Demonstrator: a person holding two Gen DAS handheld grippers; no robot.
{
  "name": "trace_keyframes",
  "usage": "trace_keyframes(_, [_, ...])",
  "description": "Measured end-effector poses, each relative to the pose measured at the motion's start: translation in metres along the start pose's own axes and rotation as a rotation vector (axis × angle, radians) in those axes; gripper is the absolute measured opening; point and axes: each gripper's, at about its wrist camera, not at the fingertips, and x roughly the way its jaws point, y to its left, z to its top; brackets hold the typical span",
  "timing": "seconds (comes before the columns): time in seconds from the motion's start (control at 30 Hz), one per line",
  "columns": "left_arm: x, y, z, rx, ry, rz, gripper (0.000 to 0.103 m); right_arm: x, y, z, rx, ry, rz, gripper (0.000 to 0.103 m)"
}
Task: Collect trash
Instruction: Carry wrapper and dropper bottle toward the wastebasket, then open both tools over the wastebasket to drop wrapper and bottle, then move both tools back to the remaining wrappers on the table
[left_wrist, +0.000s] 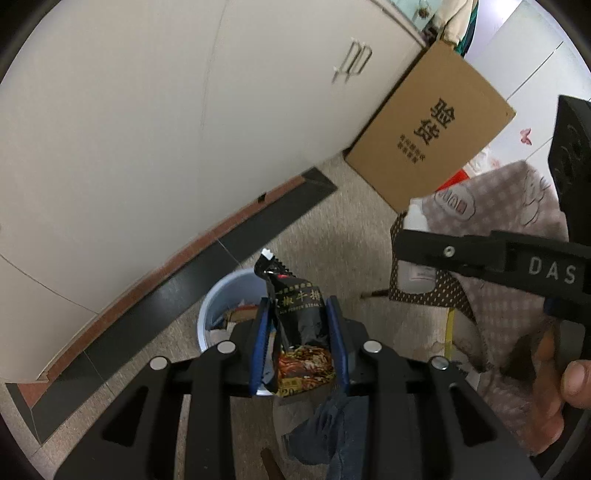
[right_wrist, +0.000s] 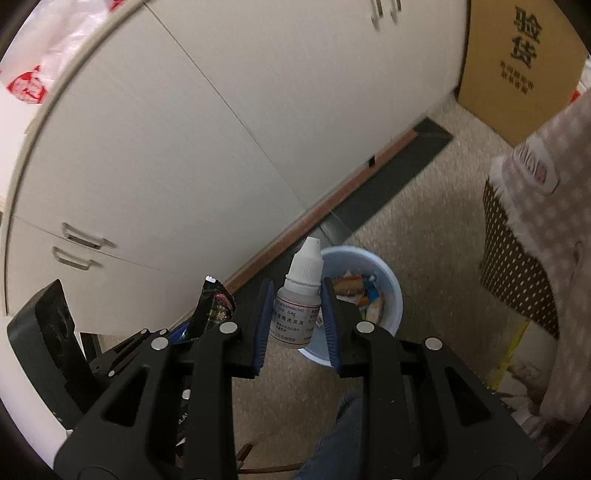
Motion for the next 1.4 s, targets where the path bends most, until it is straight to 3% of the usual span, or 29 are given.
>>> trace_keyframes(0.07, [0.011,0.0,0.001,0.001,0.025,-0.006,0.032,0.012,-0.004,-0.001,0.009,0.032,-0.009,0.027])
trace_keyframes(0.1, [0.016,0.0,0.001,0.0,0.034,-0.009,0.042,0.016,-0.005,-0.001,0.011,0.045,-0.013,0.03])
trace_keyframes(0.13, [0.022,0.001,0.001,-0.005,0.046,-0.009,0.061,0.022,-0.007,-0.002,0.02,0.067,-0.022,0.051])
trace_keyframes(0.2, [0.029,0.005,0.0,-0.019,0.059,0.014,0.081,0.026,-0.01,-0.004,0.032,0.073,-0.034,0.073])
trace_keyframes(0.27, [0.032,0.009,0.0,-0.041,0.072,0.04,0.083,0.028,-0.012,-0.004,0.035,0.084,-0.039,0.075])
trace_keyframes(0.33, [0.032,0.015,-0.001,-0.065,0.083,0.067,0.084,0.028,-0.012,-0.005,0.037,0.088,-0.048,0.093])
trace_keyframes(0.37, [0.03,0.017,0.0,-0.073,0.082,0.078,0.084,0.027,-0.01,-0.006,0.033,0.087,-0.058,0.096])
trace_keyframes(0.57, [0.0,0.022,-0.002,-0.087,0.034,0.17,0.09,0.018,0.005,-0.007,-0.059,0.076,-0.103,0.097])
trace_keyframes(0.77, [-0.04,0.01,0.001,-0.072,-0.033,0.205,0.09,-0.016,0.022,-0.003,-0.11,0.006,-0.068,0.097])
trace_keyframes(1.07, [-0.11,-0.029,0.015,-0.037,-0.172,0.182,0.09,-0.107,0.036,-0.003,-0.164,-0.176,-0.006,0.097])
trace_keyframes(1.4, [-0.168,-0.102,0.022,0.057,-0.308,0.121,0.091,-0.207,0.006,-0.025,-0.17,-0.369,-0.014,0.097])
